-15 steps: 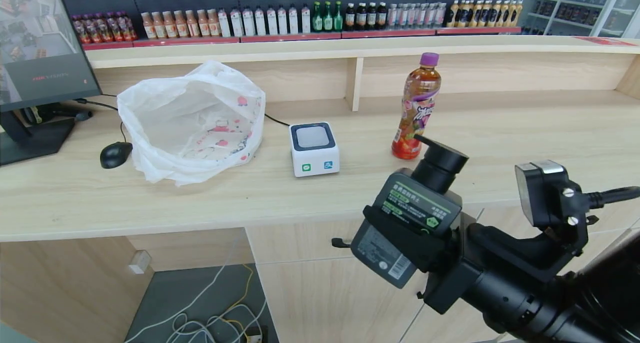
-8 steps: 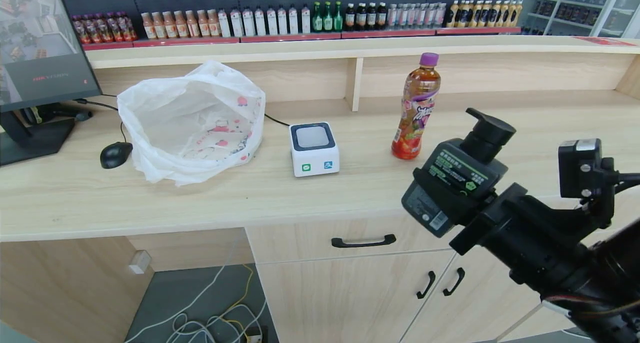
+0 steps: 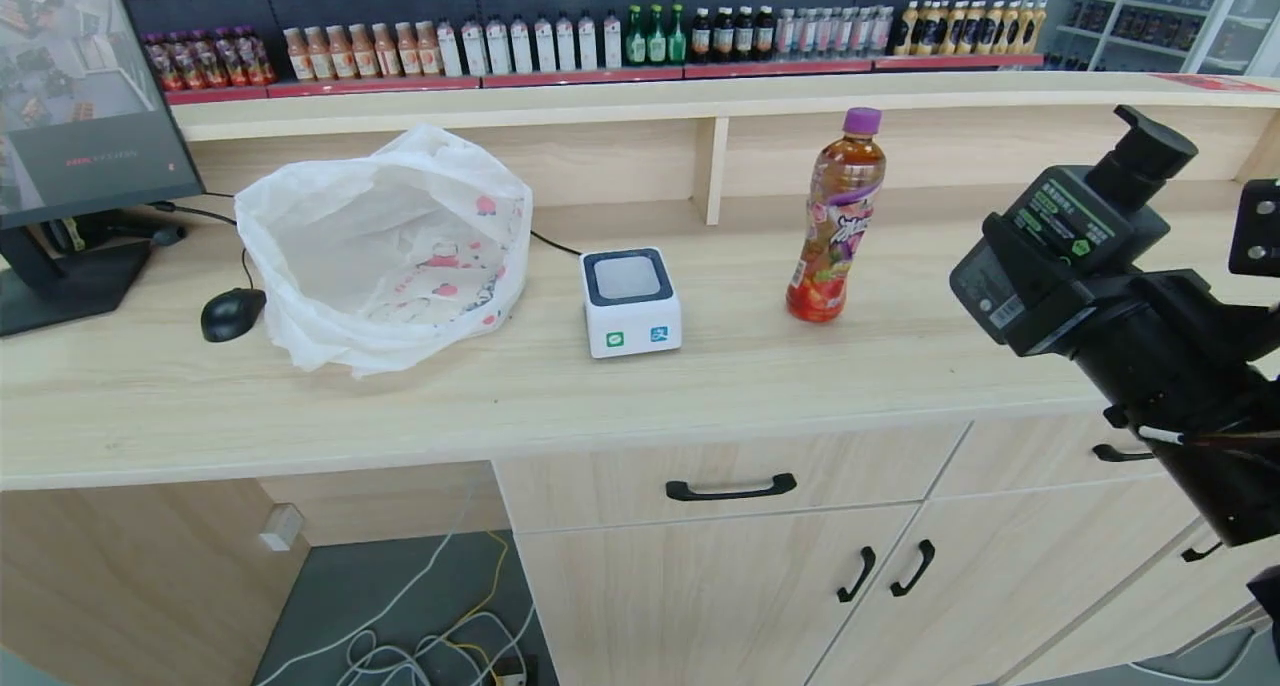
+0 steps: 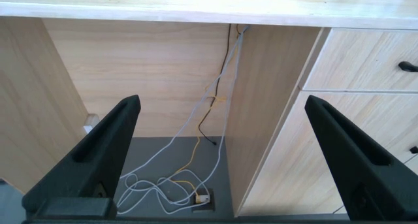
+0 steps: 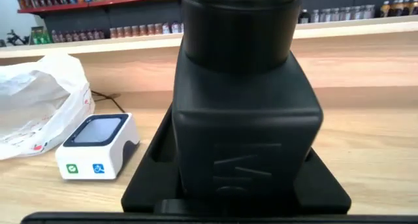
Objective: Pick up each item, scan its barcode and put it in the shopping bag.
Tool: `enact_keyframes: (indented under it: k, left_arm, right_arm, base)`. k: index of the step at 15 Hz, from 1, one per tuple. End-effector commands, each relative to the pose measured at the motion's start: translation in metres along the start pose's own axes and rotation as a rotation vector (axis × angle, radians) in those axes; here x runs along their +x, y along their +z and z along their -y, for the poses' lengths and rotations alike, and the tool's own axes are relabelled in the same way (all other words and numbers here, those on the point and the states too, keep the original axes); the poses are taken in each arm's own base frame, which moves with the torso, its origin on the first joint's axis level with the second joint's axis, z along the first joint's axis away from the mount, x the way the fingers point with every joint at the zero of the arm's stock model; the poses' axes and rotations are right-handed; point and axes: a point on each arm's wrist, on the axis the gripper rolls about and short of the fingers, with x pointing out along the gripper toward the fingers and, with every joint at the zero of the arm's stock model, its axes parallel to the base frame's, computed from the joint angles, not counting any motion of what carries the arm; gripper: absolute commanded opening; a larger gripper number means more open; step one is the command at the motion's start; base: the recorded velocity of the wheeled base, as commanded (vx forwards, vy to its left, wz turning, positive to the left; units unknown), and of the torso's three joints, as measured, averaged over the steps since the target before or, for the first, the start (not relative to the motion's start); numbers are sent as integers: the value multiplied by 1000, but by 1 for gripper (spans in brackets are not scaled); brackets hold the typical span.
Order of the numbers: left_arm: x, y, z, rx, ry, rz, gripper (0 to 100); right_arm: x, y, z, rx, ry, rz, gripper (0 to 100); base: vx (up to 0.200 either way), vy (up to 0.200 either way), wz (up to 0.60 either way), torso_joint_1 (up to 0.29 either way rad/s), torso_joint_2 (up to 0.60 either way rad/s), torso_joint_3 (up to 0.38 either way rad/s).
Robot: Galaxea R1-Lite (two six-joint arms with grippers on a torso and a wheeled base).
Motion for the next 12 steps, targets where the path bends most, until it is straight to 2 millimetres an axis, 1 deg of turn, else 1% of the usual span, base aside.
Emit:
enact_keyframes:
  k: [1, 4, 5, 8, 10, 12]
  left_arm:
    - [0, 0, 0, -1, 1, 0, 100]
    - [0, 0, 0, -2, 1, 0, 100]
    - [0, 0, 0, -2, 1, 0, 100]
    - [0, 0, 0, -4, 1, 0, 100]
    - [0, 0, 0, -4, 1, -1, 100]
    - [0, 0, 0, -2, 1, 0, 100]
  right_arm:
    - [6, -1, 1, -2, -14, 9, 0]
    - [8, -4, 1, -1, -45, -1, 0]
    - [11, -6, -1, 8, -94, -1, 0]
    - [15, -8, -2, 9, -92, -1, 0]
    - [15, -14, -4, 6, -88, -23, 0]
    - [15, -15, -4, 6, -86, -29, 0]
  base:
    - [0, 200, 0, 7, 7, 2]
    - [0, 200, 0, 4, 2, 1]
    - [0, 200, 0, 2, 2, 2]
    - [0, 200, 0, 1, 2, 4]
    - [0, 200, 0, -2, 5, 5]
    - [0, 200, 0, 0, 0, 2]
